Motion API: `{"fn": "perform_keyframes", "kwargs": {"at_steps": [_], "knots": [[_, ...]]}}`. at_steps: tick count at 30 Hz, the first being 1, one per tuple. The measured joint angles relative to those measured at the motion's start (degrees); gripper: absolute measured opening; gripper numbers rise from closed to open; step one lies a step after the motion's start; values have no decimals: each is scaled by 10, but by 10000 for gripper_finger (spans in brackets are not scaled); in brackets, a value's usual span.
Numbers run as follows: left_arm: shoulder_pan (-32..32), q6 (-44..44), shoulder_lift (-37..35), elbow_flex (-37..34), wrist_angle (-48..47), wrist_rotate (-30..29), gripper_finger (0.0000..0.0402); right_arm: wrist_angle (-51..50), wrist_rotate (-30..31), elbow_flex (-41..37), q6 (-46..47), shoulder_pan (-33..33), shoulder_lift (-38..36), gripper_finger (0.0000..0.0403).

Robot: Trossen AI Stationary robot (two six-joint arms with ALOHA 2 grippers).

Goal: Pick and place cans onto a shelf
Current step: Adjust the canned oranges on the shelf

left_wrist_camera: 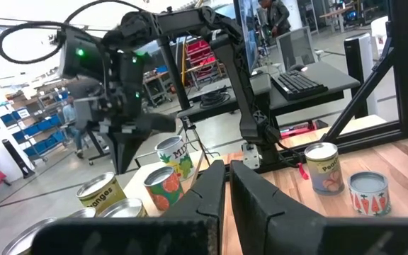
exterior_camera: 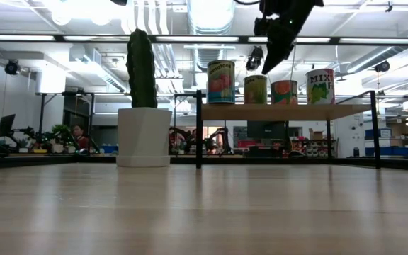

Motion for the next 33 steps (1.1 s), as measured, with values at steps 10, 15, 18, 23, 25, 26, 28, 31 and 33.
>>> {"fn": "perform_keyframes", "kwargs": {"at_steps": [10, 15, 18, 23, 25, 26, 28, 31, 33], "knots": [[0, 0, 0, 0, 0, 0, 6, 10, 65, -5, -3, -14, 11, 13], [0, 0, 0, 0, 0, 0, 6, 11, 102, -5, -12, -27, 4, 13], [0, 0, 0, 0, 0, 0, 6, 20, 109, -5, -4, -31, 2, 13], [0, 0, 0, 0, 0, 0, 6, 37, 110, -5, 3, -41, 16, 13], [0, 0, 0, 0, 0, 0, 6, 39, 110, -5, 4, -43, 26, 13], [0, 0, 0, 0, 0, 0, 6, 43, 110, -5, 3, -43, 30, 13], [0, 0, 0, 0, 0, 0, 6, 59, 110, -5, 1, -45, 40, 13], [0, 0, 0, 0, 0, 0, 6, 94, 111, -5, -13, -45, 51, 13], [0, 0, 0, 0, 0, 0, 6, 113, 117, -5, -23, -45, 56, 13]]}}
